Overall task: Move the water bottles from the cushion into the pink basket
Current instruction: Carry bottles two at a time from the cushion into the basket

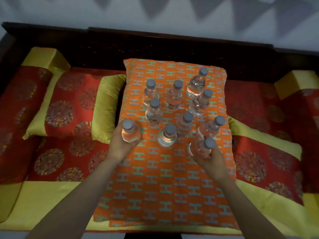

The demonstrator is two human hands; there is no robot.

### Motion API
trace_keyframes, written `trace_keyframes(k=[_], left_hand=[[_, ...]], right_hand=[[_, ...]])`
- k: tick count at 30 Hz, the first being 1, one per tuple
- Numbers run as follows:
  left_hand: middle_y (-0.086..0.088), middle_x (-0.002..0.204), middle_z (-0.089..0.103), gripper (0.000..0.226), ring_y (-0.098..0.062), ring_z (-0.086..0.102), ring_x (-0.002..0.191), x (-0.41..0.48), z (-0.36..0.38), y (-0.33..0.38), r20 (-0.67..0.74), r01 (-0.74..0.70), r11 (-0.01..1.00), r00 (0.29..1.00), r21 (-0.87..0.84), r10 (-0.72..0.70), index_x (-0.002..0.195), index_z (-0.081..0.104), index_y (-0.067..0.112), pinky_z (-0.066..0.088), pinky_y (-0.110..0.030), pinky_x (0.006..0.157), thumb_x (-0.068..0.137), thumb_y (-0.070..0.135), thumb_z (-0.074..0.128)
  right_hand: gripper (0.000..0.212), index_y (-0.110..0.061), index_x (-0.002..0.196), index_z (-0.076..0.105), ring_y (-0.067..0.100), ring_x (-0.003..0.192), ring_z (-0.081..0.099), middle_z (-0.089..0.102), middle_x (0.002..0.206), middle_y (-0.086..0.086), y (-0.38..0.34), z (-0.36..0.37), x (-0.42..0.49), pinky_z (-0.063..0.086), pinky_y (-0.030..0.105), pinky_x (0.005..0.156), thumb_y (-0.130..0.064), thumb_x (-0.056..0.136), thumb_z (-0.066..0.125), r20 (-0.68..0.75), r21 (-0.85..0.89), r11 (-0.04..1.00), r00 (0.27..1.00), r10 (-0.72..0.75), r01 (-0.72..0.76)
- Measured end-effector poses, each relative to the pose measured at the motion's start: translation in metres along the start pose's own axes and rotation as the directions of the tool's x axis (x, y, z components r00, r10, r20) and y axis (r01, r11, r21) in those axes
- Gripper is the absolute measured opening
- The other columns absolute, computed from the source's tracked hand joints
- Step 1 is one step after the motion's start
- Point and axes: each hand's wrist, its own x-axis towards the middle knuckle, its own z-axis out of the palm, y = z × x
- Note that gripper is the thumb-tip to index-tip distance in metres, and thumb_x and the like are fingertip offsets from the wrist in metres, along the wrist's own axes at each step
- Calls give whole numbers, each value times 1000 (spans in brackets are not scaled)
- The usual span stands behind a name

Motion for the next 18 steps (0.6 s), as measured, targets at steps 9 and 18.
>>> trace_keyframes(k=[9, 18], left_hand=[[7, 115, 60, 80, -10, 57, 101, 7, -1, -13, 57, 34, 999, 998, 2, -34, 127, 50, 25, 45, -28, 83, 55, 41, 82], [16, 108, 64, 70, 6, 61, 97, -10, -16, -6, 115, 86, 994, 990, -65, -79, 127, 54, 19, 44, -4, 70, 65, 20, 86]], right_hand=[[74, -25, 121, 43, 0, 90, 65, 65, 103, -15, 8, 5, -1, 52, 16, 66, -11, 64, 87, -32, 143, 987, 997, 77, -71], [61, -24, 119, 55, -6, 84, 63, 63, 96, -28, -5, 7, -12, 50, 10, 64, -15, 68, 86, -127, 247, 966, 985, 114, -80]])
